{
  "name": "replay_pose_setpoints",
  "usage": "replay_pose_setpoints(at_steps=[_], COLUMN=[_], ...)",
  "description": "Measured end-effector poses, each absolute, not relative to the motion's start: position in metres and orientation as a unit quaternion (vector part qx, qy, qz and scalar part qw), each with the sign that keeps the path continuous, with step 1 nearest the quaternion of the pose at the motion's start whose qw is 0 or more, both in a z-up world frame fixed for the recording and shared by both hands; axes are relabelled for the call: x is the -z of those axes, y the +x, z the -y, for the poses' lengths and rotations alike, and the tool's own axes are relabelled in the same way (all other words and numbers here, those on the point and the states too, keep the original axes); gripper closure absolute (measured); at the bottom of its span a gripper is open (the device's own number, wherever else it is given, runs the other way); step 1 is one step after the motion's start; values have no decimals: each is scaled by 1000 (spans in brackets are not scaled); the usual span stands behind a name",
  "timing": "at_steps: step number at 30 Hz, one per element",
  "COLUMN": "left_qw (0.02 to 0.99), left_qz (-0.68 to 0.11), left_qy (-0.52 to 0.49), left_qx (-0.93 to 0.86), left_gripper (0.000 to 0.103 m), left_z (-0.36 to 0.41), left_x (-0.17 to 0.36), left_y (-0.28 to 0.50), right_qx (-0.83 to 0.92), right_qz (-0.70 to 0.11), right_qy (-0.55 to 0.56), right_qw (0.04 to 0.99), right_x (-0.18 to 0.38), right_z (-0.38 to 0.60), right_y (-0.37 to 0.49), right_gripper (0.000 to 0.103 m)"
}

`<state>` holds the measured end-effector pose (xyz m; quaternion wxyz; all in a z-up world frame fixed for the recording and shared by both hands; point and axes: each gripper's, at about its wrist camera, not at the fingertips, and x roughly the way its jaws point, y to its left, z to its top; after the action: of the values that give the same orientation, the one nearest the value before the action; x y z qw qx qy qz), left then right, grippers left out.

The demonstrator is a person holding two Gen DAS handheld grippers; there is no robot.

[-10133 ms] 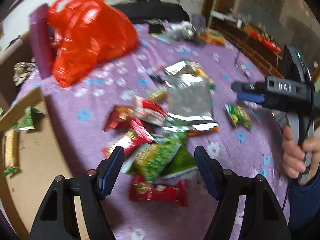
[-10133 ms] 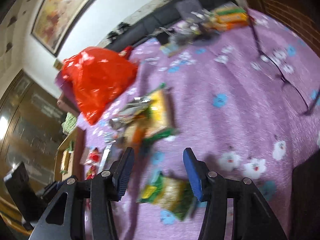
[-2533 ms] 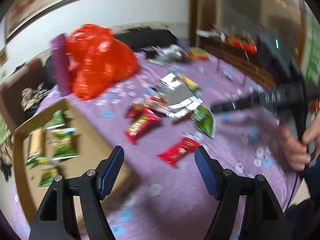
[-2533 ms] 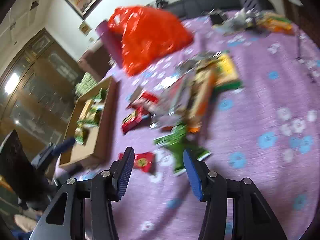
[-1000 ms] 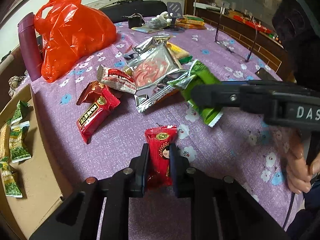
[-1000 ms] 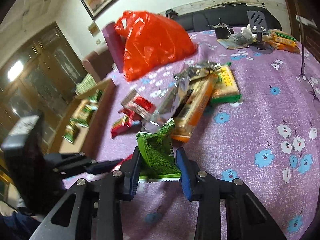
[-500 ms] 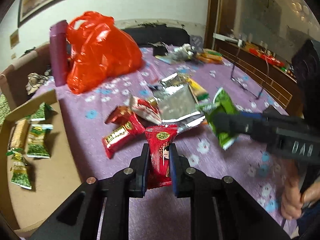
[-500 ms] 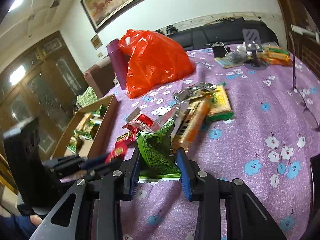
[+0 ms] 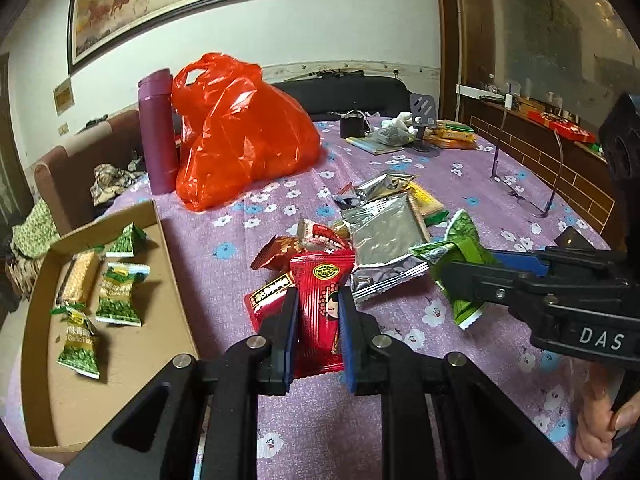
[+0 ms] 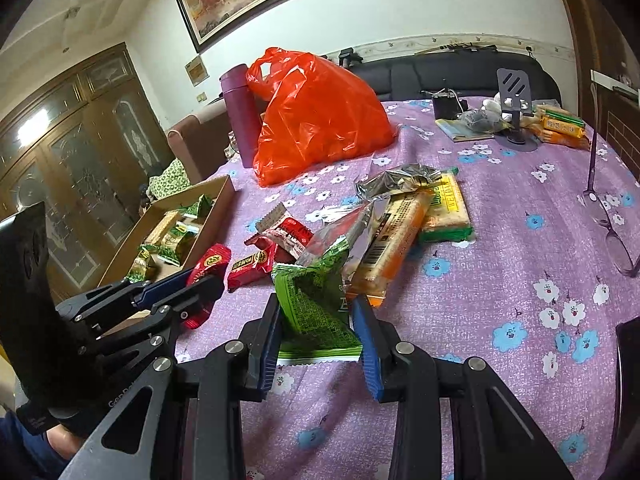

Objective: Organize snacks
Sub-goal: 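Lift the red candy packet with the left gripper while the right gripper holds its green bag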

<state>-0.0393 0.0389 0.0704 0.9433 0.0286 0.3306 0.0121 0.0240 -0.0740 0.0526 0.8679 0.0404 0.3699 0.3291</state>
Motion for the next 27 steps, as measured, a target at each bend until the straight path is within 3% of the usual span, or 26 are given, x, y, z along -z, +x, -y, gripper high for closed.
replay_pose_setpoints(at_steps=[27], left_qw=[949], left_qz=[-295], left_qy=[107], left_qx=[-37], left_gripper=[85], left_z=[-11], left_x=[-75], left_y=[-51], right_qx=[-328], right_qz=[-365], right_qy=[44], right_qw=[870], right_x=[-55], right_z=[77], right_y=[22], right_gripper=[65])
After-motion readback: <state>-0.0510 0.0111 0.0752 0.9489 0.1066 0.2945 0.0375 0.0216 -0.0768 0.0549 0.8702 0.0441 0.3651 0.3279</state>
